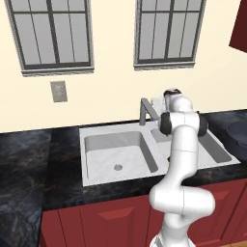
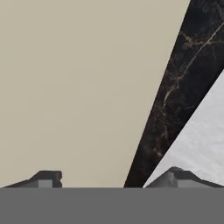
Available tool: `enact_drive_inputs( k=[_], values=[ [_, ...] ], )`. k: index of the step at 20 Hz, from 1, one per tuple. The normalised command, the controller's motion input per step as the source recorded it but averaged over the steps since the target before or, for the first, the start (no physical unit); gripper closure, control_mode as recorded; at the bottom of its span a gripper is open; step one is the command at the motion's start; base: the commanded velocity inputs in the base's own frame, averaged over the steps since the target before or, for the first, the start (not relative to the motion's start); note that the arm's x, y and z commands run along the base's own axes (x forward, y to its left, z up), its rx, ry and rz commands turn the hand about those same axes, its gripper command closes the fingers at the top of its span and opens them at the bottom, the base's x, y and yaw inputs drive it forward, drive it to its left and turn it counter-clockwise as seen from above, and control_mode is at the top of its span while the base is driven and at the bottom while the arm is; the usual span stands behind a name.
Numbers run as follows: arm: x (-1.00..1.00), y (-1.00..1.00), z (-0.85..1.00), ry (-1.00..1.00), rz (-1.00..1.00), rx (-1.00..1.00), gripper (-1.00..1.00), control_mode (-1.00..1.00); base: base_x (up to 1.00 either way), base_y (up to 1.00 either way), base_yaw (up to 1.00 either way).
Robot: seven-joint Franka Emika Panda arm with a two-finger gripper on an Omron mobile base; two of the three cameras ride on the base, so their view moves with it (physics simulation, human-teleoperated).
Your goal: Dump the sweet potato from the pot into the sink. Then turn on the water and wash the sweet potato. Then turn off the water and put the sweet potato back in the pot.
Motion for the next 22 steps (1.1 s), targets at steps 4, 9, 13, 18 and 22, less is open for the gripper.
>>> enact_drive_inputs(
  k=[4,9,13,18,22],
  values=[
    [0.14,1.0,0.41,-0.22,0.0,-0.19,-1.0,-1.0,0.0,0.0,0.0],
    [0.08,-0.25,0.44,-0.13,0.11,0.0,-1.0,-1.0,0.0,0.0,0.0],
    [0.01,-1.0,0.52,-0.03,0.19,0.28,-1.0,-1.0,0.0,0.0,0.0],
    [-0.28,-0.92,0.7,-0.08,0.15,0.29,-1.0,-1.0,0.0,0.0,0.0],
    [-0.94,-0.34,0.25,0.0,-0.01,0.07,-1.0,-1.0,0.0,0.0,0.0]
  ],
)
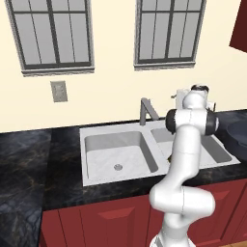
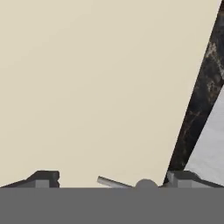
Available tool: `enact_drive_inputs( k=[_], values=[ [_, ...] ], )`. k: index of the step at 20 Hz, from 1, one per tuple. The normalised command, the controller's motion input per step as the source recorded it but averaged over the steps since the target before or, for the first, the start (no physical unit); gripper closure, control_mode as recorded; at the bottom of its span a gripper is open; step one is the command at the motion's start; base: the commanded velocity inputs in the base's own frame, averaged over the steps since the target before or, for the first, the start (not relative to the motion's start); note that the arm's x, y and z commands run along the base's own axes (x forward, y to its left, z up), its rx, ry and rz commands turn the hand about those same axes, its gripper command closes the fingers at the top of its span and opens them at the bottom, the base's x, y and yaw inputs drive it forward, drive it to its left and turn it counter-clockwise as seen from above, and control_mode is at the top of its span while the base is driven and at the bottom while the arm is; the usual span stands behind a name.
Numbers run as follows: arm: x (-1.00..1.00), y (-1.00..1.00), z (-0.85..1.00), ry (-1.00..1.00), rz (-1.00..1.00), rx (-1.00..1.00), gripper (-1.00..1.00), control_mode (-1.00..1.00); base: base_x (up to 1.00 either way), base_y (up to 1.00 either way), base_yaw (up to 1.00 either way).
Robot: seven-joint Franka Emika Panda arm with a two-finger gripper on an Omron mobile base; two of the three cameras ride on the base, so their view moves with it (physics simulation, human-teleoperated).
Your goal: Dump the sweet potato from the pot into the sink. Then turn on the water and wash the sweet potato. Then turn off the water and put the sweet potato back in the pot.
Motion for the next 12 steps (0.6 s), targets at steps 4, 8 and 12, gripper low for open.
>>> enact_drive_inputs(
  k=[4,8,12],
  values=[
    [-1.0,-0.1,-0.14,0.0,-0.08,-0.05,-1.0,-1.0,0.0,0.0,0.0],
    [-1.0,0.0,-0.09,0.06,-0.1,-0.21,-1.0,-1.0,0.0,0.0,0.0],
    [-0.89,0.05,0.47,0.23,-0.18,-0.27,-1.0,-1.0,0.0,0.0,0.0]
  ],
)
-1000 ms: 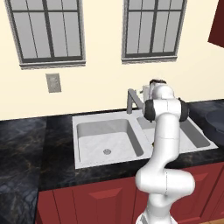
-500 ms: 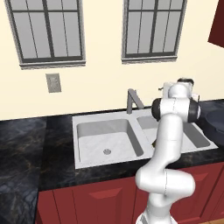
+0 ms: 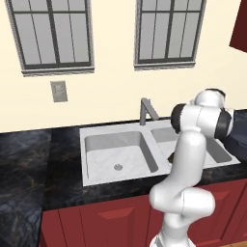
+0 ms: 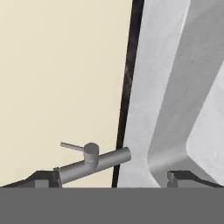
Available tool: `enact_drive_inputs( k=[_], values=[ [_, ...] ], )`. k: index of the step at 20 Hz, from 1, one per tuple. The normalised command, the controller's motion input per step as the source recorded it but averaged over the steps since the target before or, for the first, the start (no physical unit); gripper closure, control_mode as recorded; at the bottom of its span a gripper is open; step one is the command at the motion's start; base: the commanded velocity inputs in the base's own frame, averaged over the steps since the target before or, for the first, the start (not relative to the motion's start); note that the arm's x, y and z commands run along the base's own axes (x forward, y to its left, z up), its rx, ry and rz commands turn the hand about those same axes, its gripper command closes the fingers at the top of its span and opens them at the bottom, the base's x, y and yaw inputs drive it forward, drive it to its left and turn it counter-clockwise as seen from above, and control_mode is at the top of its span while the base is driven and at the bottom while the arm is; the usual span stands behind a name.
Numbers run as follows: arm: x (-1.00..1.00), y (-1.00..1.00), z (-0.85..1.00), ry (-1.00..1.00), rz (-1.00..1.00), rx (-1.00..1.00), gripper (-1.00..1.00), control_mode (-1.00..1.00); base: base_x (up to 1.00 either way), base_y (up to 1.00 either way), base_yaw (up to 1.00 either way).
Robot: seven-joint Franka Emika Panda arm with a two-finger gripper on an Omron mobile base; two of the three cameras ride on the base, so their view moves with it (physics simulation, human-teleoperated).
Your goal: Dump the sweet potato from the pot into the sink. Then turn on the water and wash the sweet potato. Then turn off the water and put the sweet potato back in the pot.
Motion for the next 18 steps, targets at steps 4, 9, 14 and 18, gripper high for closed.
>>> enact_drive_inputs(
  k=[4,9,14,18],
  values=[
    [-0.66,0.09,0.55,0.32,-0.2,-0.3,-1.0,-1.0,0.0,0.0,0.0],
    [-0.46,0.15,0.37,0.44,-0.22,-0.31,-1.0,-1.0,0.0,0.0,0.0],
    [-0.38,0.01,0.02,0.42,-0.06,-0.13,-1.0,-1.0,0.0,0.0,0.0],
    [-0.33,0.05,-0.01,0.24,0.1,-0.03,-1.0,-1.0,0.0,0.0,0.0]
  ],
)
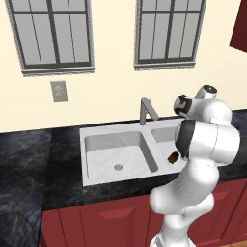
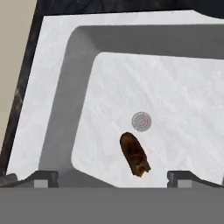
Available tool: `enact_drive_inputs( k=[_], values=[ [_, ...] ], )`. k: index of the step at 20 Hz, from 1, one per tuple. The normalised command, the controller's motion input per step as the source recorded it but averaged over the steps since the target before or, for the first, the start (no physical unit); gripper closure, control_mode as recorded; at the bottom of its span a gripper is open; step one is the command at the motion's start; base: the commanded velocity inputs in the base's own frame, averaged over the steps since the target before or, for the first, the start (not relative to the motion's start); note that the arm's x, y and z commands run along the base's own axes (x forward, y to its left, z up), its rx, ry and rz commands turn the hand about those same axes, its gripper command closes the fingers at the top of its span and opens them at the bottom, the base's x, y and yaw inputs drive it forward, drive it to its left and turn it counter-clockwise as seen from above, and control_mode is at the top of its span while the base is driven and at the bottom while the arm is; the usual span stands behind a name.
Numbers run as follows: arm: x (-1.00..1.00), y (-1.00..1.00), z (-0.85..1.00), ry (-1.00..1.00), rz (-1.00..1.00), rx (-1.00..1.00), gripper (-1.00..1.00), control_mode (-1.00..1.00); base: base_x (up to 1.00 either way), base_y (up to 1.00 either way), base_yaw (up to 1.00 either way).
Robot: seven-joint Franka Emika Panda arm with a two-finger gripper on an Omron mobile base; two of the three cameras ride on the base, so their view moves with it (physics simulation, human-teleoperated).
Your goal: Dump the sweet potato from the pot into the sink. Then turn on the water and wash the sweet potato. Then turn off the water and put the sweet potato back in the pot.
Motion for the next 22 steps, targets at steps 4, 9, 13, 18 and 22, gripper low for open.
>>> enact_drive_inputs(
  k=[4,9,13,18,22],
  values=[
    [-0.31,0.08,-0.09,0.12,0.26,-0.03,-1.0,-1.0,0.0,0.0,0.0],
    [-0.22,0.0,-0.37,0.05,0.3,0.0,-1.0,-1.0,0.0,0.0,0.0],
    [-0.04,0.0,-0.54,0.04,0.27,0.0,-1.0,-1.0,0.0,0.0,0.0],
    [0.0,0.0,-0.45,0.05,0.21,0.0,-1.0,-1.0,0.0,0.0,0.0],
    [0.04,0.02,-0.49,0.08,0.19,-0.04,-1.0,-1.0,0.0,0.0,0.0]
  ],
)
